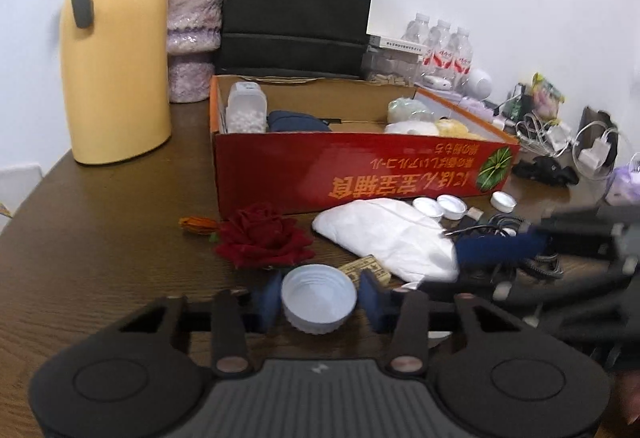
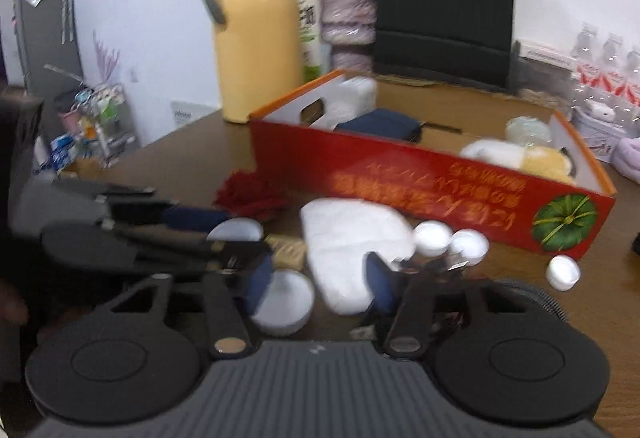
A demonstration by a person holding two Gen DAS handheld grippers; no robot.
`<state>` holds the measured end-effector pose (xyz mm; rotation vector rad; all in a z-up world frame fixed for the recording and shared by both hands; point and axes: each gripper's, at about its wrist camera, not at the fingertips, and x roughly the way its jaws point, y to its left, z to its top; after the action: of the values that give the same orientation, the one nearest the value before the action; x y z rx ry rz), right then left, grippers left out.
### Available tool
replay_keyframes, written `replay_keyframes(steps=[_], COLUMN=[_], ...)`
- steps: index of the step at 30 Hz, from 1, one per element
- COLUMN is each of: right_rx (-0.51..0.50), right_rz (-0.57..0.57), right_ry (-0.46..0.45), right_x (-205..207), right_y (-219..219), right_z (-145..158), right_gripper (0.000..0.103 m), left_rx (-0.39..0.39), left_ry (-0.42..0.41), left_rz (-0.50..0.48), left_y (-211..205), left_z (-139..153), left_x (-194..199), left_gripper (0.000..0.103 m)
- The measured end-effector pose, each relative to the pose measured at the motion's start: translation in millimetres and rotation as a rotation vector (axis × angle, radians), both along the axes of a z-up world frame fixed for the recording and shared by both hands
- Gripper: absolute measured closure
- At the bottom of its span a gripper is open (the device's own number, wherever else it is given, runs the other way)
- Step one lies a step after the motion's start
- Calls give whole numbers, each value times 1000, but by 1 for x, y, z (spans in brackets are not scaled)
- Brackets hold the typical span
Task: Organize objects
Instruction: 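Grasp a white bottle cap with the left tool while the right tool grasps another white cap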
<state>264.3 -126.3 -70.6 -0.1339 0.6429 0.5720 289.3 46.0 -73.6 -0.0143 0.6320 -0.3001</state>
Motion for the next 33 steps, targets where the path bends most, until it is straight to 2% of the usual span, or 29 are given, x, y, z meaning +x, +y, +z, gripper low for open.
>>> replay_keyframes(steps=[2, 4, 6, 7, 8, 10, 14, 15, 18, 21, 22, 23, 25, 27, 29, 30, 31, 33], right_rx=[-13, -21, -35, -43, -54, -83, -79, -91, -105, -87, -78, -67, -50, -23, -20, -23, -32, -66], right_rz=[9, 48, 66, 69, 70, 60, 25, 10, -44, -78, -80, -86, -102, -88, -55, -38, -27, -21], right_ry=[-4, -8, -17, -23, -23, -22, -11, -14, -24, 4, 12, 14, -12, -45, -51, -55, -52, -34], right_x=[-7, -18, -25, -27, -28, -26, -27, -29, -47, -68, -73, -75, -73, -64, -49, -41, -33, -19], right_y=[2, 6, 11, 15, 18, 26, 28, 26, 12, -5, -8, -10, -8, 0, 15, 24, 32, 45], right_z=[-3, -3, -5, -6, -7, -12, -13, -12, -8, -10, -10, -10, -6, 0, 3, 3, 1, -5], right_gripper=[55, 51, 31, 32, 35, 55, 78, 92, 92, 92, 91, 83, 51, 48, 45, 41, 37, 39], left_rx=[15, -17, -49, -50, -42, -28, -36, -37, -34, -7, -5, -9, -4, 37, 78, 100, 109, 102], left_ry=[-3, 1, 8, 6, 6, 12, 19, 17, 21, 30, 36, 42, 38, 8, -38, -43, -47, -42], left_rz=[19, 16, 6, 3, 5, 23, 59, 63, 55, 35, 39, 45, 68, 110, 134, 150, 162, 161], left_y=[2, 7, 11, 12, 11, 11, 14, 13, 7, -1, -2, -2, 1, 4, 8, 10, 12, 19], left_z=[2, 5, 7, 7, 7, 7, 13, 15, 16, 10, 8, 6, 6, 9, 11, 12, 13, 13], left_x=[-3, -10, -17, -21, -25, -31, -51, -58, -84, -106, -111, -114, -116, -118, -118, -118, -119, -121], left_gripper=[64, 64, 64, 64, 64, 64, 64, 64, 64, 64, 64, 64, 64, 63, 49, 40, 38, 38])
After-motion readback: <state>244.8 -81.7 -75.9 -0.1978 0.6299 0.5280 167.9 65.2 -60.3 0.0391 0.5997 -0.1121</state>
